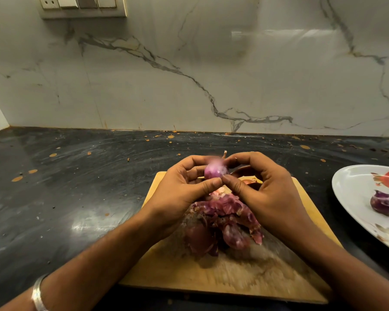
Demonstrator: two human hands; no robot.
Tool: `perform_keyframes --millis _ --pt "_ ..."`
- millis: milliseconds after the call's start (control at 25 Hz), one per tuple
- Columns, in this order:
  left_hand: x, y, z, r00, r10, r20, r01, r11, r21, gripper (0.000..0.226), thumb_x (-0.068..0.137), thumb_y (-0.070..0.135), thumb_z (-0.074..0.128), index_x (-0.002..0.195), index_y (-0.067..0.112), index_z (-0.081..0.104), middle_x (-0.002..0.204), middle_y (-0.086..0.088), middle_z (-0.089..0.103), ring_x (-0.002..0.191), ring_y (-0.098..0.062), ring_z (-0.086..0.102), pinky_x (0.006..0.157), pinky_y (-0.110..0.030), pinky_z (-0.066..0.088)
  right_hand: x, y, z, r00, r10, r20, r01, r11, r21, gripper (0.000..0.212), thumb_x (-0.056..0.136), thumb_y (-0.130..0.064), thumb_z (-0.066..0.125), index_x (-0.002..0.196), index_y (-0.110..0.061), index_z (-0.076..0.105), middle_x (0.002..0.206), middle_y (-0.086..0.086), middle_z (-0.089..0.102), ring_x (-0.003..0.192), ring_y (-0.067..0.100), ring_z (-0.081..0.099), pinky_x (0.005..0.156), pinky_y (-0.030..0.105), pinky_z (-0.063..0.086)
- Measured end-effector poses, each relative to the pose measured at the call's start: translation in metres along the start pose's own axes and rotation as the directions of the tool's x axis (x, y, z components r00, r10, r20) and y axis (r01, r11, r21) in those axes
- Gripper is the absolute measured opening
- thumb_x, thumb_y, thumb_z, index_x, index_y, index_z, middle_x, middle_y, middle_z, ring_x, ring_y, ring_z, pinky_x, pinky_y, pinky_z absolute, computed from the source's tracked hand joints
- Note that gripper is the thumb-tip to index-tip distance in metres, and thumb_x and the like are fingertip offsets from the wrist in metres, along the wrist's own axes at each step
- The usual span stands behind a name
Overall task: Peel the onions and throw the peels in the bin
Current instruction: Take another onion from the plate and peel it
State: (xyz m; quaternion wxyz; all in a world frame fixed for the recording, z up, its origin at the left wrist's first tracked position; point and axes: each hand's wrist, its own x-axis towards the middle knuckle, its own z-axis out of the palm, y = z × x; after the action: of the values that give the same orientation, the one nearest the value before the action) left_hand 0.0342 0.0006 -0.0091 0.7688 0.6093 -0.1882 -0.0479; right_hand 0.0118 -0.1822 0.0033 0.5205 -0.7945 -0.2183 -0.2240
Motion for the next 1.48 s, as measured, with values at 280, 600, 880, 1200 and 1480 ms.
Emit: perform_keyframes --millis 280,600,880,1200,1480 --pt "-0.002 0.002 0.005 0.997 -0.08 0.018 0.082 0.993 -0.084 0.049 0.071 0.006 0.073 0.118 0.005 0.06 0.104 -0.019 0.074 0.087 -0.025 0.073 0.067 -0.028 0.06 0.005 0.0 -0.007 0.993 -0.04 0.115 0.05 0.996 -0.079 0.028 0.082 -0.015 0.078 0.103 -0.027 0.063 0.107 -0.011 0.061 0.095 0.01 0.064 0.069 0.039 0.058" --pt "-0.002 0.004 0.007 0.991 -0.13 0.039 0.133 0.987 -0.085 0.045 0.076 0.012 0.069 0.121 0.012 0.066 0.114 -0.014 0.073 0.097 -0.02 0.071 0.087 -0.032 0.057 0.009 0.004 -0.009 0.987 -0.055 0.151 0.084 0.978 -0.193 0.036 0.072 -0.005 0.084 0.095 -0.018 0.06 0.097 -0.008 0.059 0.09 0.01 0.059 0.072 0.027 0.05" --pt "0.0 0.003 0.006 0.992 -0.122 -0.014 0.118 0.981 -0.151 0.04 0.078 0.009 0.067 0.118 0.011 0.067 0.112 -0.015 0.073 0.088 -0.018 0.073 0.08 -0.031 0.059 0.007 0.004 0.0 0.987 -0.155 0.051 0.163 0.945 -0.285 0.026 0.074 -0.002 0.082 0.082 -0.014 0.061 0.084 -0.006 0.059 0.078 0.009 0.057 0.065 0.018 0.047" --pt "-0.001 0.003 0.004 0.993 -0.114 -0.005 0.112 0.985 -0.132 0.046 0.075 0.009 0.07 0.121 0.008 0.063 0.112 -0.016 0.073 0.097 -0.021 0.072 0.081 -0.029 0.06 0.006 0.002 0.001 0.997 -0.058 0.044 0.065 0.986 -0.156 0.033 0.074 -0.007 0.084 0.094 -0.023 0.064 0.098 -0.011 0.063 0.087 0.008 0.066 0.069 0.03 0.057" --pt "0.0 -0.002 0.004 0.994 -0.091 -0.06 0.081 0.984 -0.156 0.047 0.067 0.008 0.077 0.113 0.006 0.066 0.11 -0.017 0.072 0.095 -0.023 0.072 0.075 -0.028 0.059 0.007 -0.001 0.003 0.996 -0.086 0.024 0.089 0.97 -0.228 0.022 0.076 -0.004 0.082 0.084 -0.016 0.066 0.087 -0.006 0.064 0.082 0.009 0.062 0.072 0.022 0.049"
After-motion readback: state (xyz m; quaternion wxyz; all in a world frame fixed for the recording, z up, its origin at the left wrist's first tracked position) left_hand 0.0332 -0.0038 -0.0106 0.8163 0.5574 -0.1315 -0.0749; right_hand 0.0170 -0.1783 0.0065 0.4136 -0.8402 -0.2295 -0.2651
